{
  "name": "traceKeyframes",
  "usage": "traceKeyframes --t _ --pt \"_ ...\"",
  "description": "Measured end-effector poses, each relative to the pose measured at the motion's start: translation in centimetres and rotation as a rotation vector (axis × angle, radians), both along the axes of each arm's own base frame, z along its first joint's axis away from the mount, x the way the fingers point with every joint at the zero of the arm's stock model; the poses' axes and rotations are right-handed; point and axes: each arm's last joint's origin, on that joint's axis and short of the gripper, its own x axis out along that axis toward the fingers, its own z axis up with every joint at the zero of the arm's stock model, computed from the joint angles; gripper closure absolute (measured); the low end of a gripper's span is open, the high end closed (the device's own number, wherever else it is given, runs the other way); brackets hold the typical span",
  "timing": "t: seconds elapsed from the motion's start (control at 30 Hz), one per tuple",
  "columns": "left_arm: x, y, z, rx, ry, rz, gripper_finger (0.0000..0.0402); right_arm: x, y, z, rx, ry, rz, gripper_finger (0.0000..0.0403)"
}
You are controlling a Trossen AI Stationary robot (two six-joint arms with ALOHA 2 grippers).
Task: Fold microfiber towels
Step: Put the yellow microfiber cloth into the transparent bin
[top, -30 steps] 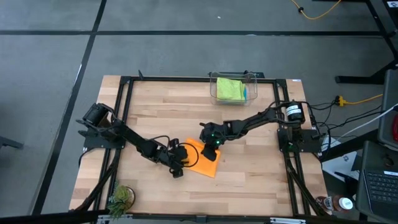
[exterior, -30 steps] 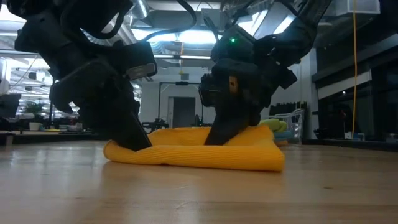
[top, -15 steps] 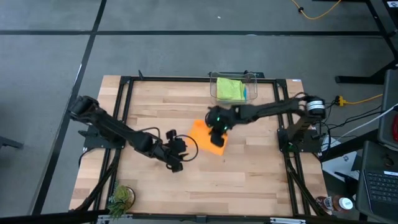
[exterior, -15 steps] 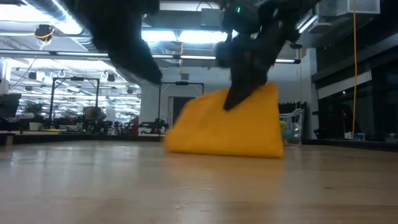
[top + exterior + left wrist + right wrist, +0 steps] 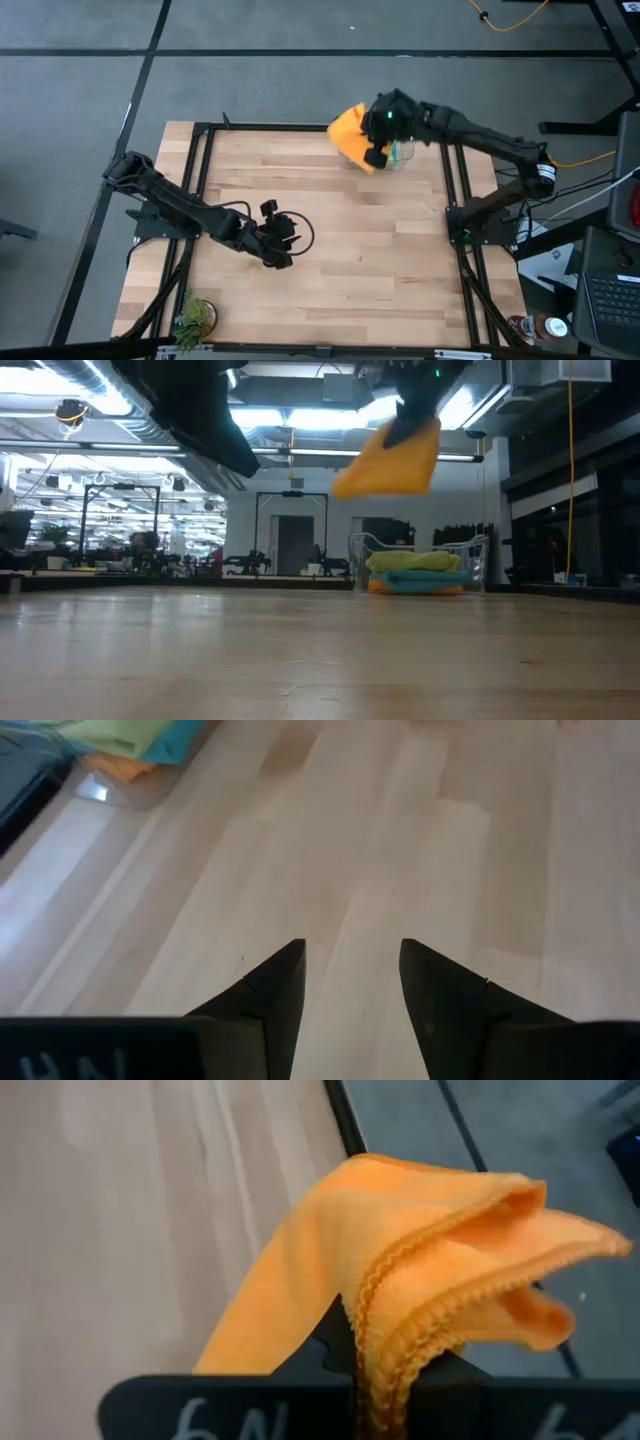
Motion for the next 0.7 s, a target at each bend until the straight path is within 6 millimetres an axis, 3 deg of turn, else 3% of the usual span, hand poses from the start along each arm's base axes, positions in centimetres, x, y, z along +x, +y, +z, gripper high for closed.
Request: traceKeyframes --t 0.23,0.33,0.53,0.7 --pt "0.0 0.0 -0.1 0.014 0.004 0.008 0.0244 -2.0 -5.5 -2.3 -0.015 0.157 0.201 0.0395" --pt "0.0 0.1 0.0 0.048 -0.011 0.037 0.0244 -2.3 -7.1 -3.1 0.021 0.131 0.283 0.0395" --pt "0.2 0.7 0.0 0.065 -0.016 0.069 0.0244 -2.3 -8.9 -5.9 0.148 0.201 0.331 0.0395" --pt "0.4 1.3 0.0 0.081 -0.006 0.077 0.0244 -2.3 -9.2 -7.0 0.168 0.262 0.391 0.0395"
